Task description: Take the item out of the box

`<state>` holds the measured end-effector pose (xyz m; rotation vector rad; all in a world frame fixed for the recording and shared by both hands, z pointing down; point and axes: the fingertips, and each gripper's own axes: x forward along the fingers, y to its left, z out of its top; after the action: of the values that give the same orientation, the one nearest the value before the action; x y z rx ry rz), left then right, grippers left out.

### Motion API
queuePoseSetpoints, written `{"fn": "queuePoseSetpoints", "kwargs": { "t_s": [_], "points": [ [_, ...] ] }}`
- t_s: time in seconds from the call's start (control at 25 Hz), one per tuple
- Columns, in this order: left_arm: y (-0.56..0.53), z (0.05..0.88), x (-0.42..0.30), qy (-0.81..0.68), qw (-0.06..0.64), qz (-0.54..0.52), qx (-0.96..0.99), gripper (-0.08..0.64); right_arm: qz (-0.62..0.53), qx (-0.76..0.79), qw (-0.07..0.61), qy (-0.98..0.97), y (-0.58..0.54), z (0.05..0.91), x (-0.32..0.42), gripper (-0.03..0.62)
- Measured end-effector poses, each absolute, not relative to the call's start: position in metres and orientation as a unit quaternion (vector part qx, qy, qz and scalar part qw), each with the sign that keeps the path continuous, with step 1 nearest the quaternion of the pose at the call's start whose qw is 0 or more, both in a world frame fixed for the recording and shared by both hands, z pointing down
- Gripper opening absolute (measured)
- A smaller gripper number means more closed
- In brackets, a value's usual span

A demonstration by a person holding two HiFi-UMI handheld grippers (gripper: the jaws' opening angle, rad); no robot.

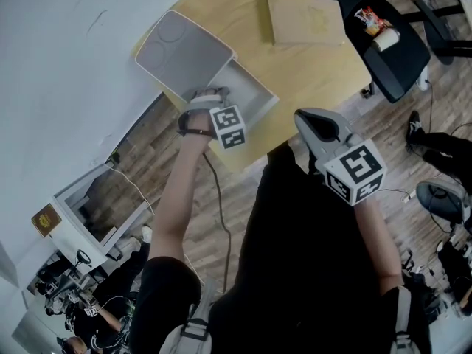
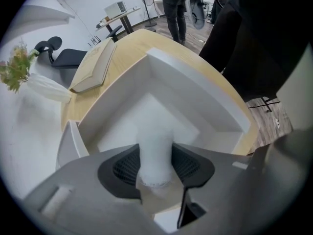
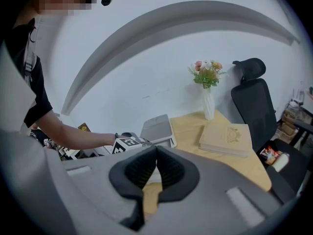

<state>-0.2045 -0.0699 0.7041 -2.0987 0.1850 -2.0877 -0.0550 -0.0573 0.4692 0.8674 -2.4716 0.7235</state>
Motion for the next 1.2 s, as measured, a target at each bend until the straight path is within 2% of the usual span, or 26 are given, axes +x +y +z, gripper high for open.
{"fn": "queuePoseSetpoints", "kwargs": {
  "t_s": [0.04,1.2],
  "points": [
    [-0.071,0.704,-0.205,0.065,0.088,-0.7,-0.706,0.19,0.26,0.312,0.211,-0.889,-0.057,0.469,-0.055,0.003],
    [-0.064,0.67,-0.202,0.117,0.091,-0.674,-0.724,0.187,0.246,0.309,0.201,-0.896,-0.047,0.459,-0.057,0.003]
  ]
}}
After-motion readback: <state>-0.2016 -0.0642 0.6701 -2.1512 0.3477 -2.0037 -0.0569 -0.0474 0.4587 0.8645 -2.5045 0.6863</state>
